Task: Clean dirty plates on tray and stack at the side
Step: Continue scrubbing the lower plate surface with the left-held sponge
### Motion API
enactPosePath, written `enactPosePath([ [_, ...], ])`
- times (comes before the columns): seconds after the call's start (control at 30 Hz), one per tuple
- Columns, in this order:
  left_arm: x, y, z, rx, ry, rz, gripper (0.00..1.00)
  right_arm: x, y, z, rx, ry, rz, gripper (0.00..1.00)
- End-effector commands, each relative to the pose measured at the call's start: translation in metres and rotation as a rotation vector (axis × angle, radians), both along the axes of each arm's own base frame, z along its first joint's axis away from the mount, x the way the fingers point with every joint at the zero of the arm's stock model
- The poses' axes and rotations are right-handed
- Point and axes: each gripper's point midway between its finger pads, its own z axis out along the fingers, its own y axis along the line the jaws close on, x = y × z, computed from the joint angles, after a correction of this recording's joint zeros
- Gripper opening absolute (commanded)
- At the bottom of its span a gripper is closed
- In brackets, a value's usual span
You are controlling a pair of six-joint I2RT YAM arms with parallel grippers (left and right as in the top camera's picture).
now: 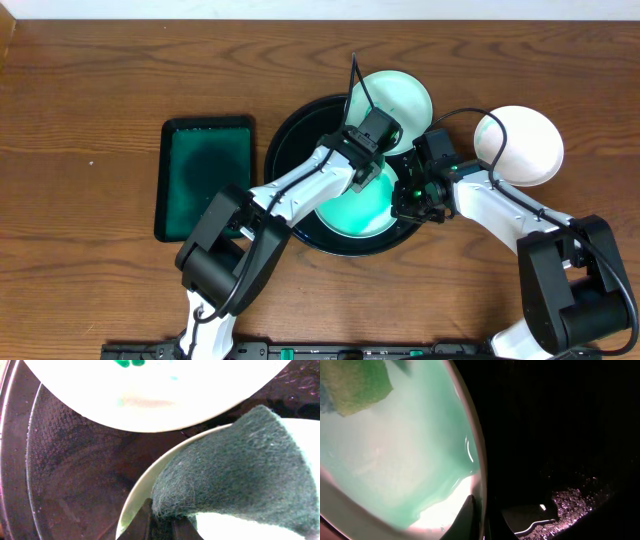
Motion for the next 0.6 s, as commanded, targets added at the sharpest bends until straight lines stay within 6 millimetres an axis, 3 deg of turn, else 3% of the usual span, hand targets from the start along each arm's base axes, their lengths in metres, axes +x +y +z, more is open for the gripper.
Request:
enactPosePath([
  [0.0,0.011,0.014,-0.001,0.019,-0.02,0.033,0.07,-0.019,-0.025,-0.024,-0.134,0.048,0.033,0.01],
  [0.27,0.008,0.089,-0.013,0.084,0.117,0.239,0.07,-0.019,-0.025,-0.024,-0.134,0.048,0.033,0.01],
  [0.33,-0.001,0.096,-0.017,0.08,0.177,0.25,0.07,-0.019,-0.025,-0.024,-0.134,0.048,0.034,0.01],
  [0.43,-0.023,0.09,-0.023,0.039,0.299,0.21,0.08,-0.018,-0.025,-0.024,-0.134,0.047,0.033,0.01],
  [0.57,-0.07,0.057,-0.024,-0.106,0.529,0.037,0.07,-0.019,-0.025,-0.024,-0.134,0.049,0.034,0.01],
])
